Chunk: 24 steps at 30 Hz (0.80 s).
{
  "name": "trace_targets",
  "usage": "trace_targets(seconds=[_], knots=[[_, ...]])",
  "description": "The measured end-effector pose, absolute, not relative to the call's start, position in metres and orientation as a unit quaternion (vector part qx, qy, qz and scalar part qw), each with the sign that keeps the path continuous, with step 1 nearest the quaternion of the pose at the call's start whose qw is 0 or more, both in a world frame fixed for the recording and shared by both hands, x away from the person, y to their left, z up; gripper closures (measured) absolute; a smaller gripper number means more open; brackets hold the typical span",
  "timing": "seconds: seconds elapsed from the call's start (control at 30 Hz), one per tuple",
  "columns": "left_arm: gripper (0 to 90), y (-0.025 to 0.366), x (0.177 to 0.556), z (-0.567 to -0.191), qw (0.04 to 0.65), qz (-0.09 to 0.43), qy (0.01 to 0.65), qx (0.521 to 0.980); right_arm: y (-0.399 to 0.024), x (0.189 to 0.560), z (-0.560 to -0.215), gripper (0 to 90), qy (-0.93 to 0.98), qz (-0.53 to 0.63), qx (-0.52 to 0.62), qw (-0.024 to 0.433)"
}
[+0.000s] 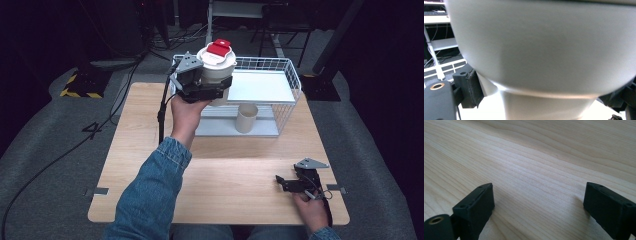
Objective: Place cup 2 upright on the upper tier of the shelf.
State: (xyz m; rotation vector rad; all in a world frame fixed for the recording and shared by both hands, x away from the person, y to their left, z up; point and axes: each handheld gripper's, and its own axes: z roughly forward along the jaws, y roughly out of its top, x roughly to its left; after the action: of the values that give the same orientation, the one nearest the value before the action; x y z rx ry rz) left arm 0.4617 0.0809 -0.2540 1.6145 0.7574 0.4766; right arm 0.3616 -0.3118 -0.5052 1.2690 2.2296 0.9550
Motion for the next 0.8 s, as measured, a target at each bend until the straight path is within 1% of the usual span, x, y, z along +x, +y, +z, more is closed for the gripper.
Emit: trace_targets(seconds=[0.37, 0.47, 0.8], knots=[[12.9, 0.062, 0.491, -0.250, 0.607, 0.208, 0.344, 0.686, -0.311, 0.362, -0.505, 10.2, 0.797, 0.342, 0.455, 0.200], [12.9, 0.059, 0.497, -0.250, 0.612, 0.213, 0.342, 0.680, -0.311, 0.362, -0.505, 10.2, 0.797, 0.343, 0.456, 0.200], [12.9, 0.045, 0.523, -0.254, 0.607, 0.225, 0.361, 0.671, -0.311, 0.362, -0.505, 10.2, 0.796, 0.343, 0.456, 0.200]])
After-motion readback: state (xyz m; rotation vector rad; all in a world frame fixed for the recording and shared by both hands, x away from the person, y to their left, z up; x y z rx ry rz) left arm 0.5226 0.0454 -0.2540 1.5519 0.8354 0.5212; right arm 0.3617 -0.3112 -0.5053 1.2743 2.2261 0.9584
